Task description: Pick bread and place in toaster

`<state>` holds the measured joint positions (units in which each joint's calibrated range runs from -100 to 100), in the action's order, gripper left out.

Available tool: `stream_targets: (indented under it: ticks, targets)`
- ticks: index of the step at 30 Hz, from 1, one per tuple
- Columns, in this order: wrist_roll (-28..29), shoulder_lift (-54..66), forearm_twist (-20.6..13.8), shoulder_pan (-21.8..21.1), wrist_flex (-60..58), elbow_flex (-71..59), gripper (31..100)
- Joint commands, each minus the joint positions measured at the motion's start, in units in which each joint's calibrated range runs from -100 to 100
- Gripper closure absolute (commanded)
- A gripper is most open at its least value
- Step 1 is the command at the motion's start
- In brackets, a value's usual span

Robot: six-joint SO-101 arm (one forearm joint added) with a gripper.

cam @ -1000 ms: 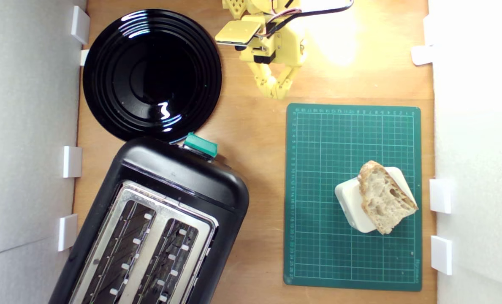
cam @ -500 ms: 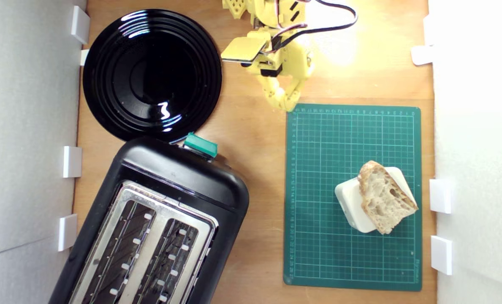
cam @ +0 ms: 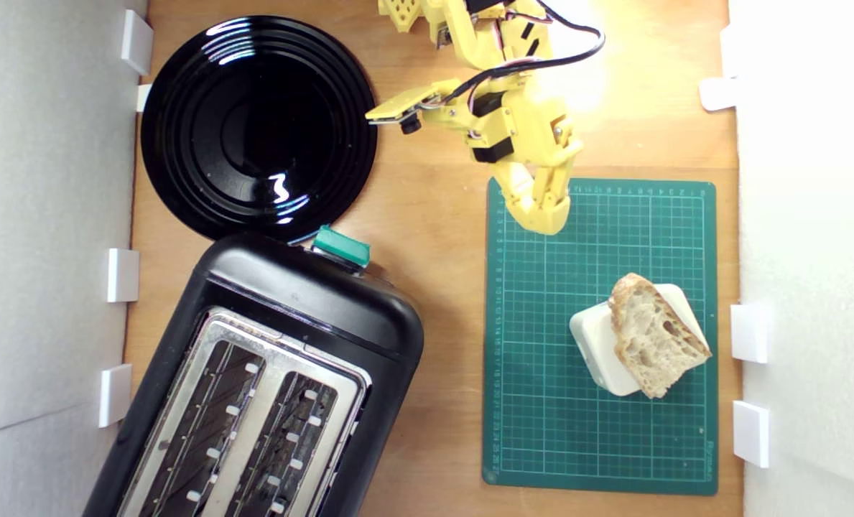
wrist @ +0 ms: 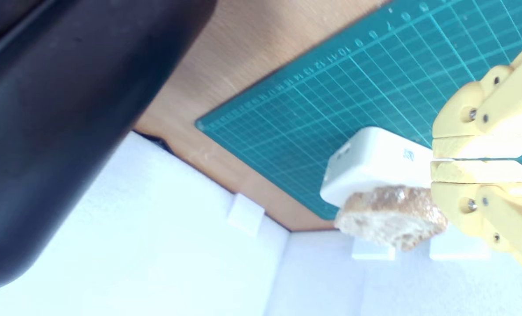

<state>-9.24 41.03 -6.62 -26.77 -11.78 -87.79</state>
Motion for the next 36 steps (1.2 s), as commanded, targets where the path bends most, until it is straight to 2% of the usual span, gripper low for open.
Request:
stream_targets:
  ticks: [1, 9, 18, 27, 36]
  targets:
    - [3.4, -6.3, -0.5, -2.9, -9.9, 3.2, 93.6]
    - [8.8, -19.9, -0.2, -3.0, -23.8, 3.3, 93.6]
    - [9.4, -28.8, -0.5, -3.7, -34.8, 3.5, 92.9]
    - [9.4, -37.2, -0.5, -4.8, -43.3, 3.9, 71.3]
    - [9.4, -44.2, 0.4, -6.0, -51.1, 4.0, 58.2]
